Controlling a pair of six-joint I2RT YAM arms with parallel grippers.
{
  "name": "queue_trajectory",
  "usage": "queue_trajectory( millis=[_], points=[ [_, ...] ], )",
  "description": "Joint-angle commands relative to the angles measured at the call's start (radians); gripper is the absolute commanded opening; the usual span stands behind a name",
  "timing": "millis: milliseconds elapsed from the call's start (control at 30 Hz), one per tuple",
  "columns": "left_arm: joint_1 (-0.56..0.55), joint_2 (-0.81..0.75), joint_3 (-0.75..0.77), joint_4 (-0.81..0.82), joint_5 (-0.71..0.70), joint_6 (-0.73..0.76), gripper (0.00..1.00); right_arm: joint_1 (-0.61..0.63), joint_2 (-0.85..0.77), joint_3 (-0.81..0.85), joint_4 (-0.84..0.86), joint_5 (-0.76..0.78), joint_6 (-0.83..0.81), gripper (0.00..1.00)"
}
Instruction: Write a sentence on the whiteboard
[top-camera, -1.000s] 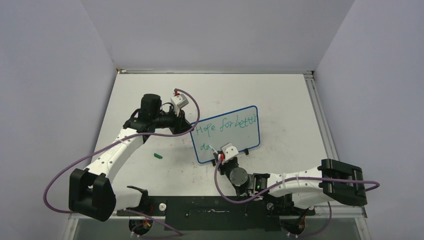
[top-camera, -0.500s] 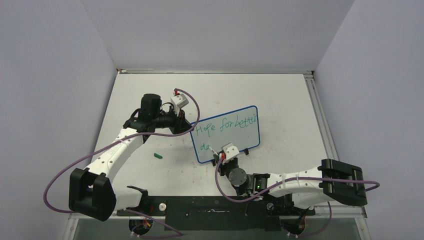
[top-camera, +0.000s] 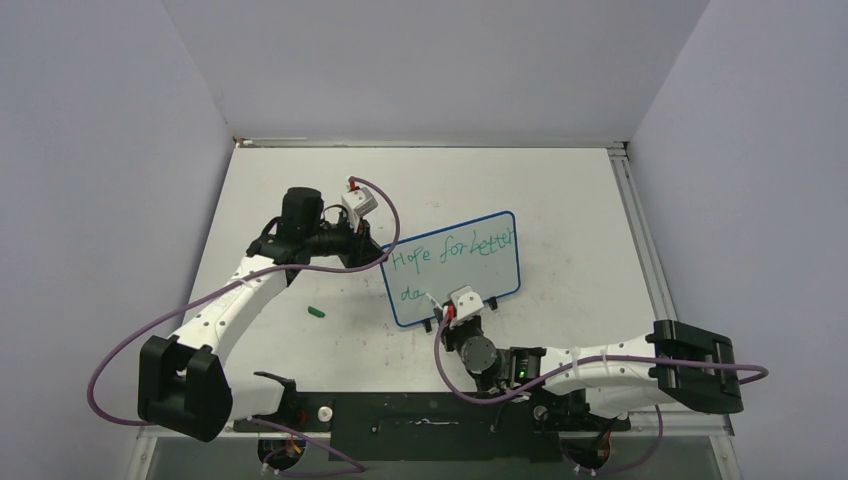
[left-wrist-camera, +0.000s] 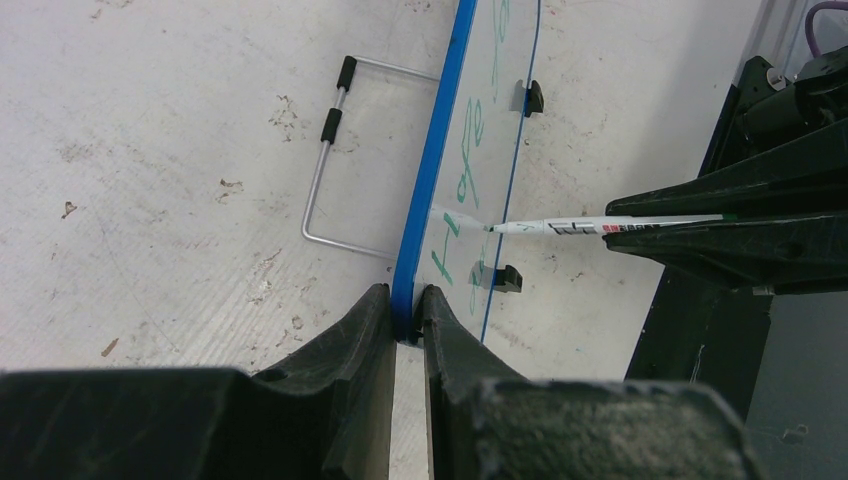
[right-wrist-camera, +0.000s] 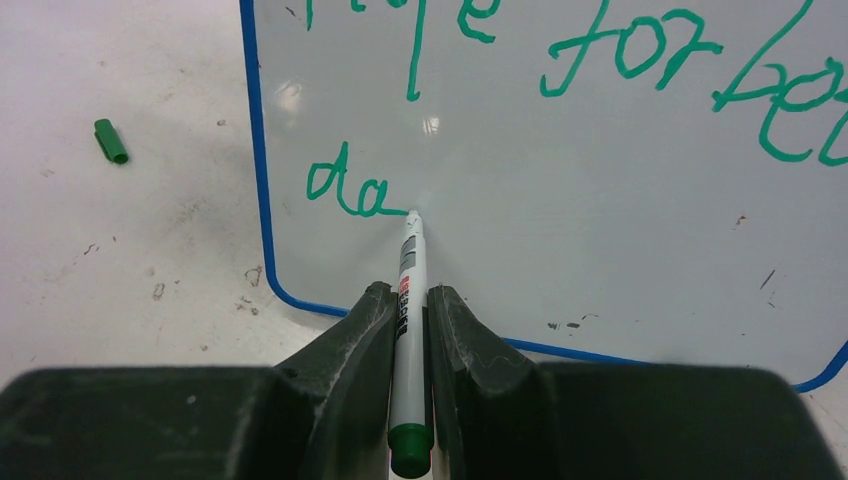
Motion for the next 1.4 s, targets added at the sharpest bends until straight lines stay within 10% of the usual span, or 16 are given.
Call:
queue_trajectory(
  millis=[0,1367],
  points=[
    [-0.006,0.015,0.019,-0.057,-0.029,0.039,0.0,0.002,-0.053,0.0,0.019,0.036,-0.02,0.05],
    [-0.006,0.014,0.02,-0.058,-0.03,0.038,0.0,0.016,-0.064,-0.012,0.035,0.055,-0.028,0.05]
  ],
)
